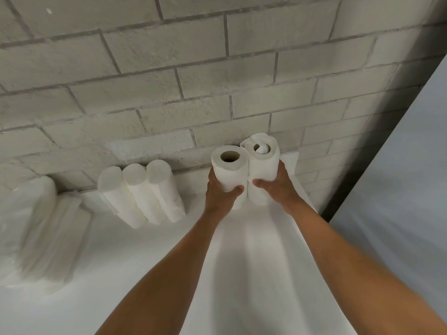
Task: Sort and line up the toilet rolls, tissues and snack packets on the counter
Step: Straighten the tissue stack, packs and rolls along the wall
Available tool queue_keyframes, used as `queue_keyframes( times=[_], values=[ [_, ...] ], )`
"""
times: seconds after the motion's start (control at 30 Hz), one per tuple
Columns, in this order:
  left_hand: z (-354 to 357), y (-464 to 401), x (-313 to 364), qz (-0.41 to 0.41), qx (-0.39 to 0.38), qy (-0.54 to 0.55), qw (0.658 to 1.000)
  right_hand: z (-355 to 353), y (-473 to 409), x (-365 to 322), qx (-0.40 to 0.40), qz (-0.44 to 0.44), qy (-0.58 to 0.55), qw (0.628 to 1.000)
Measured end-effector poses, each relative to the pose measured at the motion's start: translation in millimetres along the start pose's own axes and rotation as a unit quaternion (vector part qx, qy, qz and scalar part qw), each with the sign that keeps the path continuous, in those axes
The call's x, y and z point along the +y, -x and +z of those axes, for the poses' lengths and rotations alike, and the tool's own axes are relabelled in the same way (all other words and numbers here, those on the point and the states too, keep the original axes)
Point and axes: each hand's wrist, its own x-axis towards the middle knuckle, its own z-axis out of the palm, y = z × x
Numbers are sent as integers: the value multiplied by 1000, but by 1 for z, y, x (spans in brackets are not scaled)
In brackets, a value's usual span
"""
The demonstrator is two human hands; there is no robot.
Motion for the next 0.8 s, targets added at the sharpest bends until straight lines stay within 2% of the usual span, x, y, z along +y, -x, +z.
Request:
queue_keyframes(
  times=[0.37, 0.6, 0.8],
  values=[
    [4, -5, -1, -5, -1, 16, 1000, 8, 0, 14, 20, 10, 14, 1000],
    [5, -5, 6, -16, -3, 17, 1000, 18, 10, 9, 64, 20, 21, 998],
    [1, -6, -1, 1, -7, 25, 1000, 17, 10, 10, 78, 27, 30, 996]
  ],
)
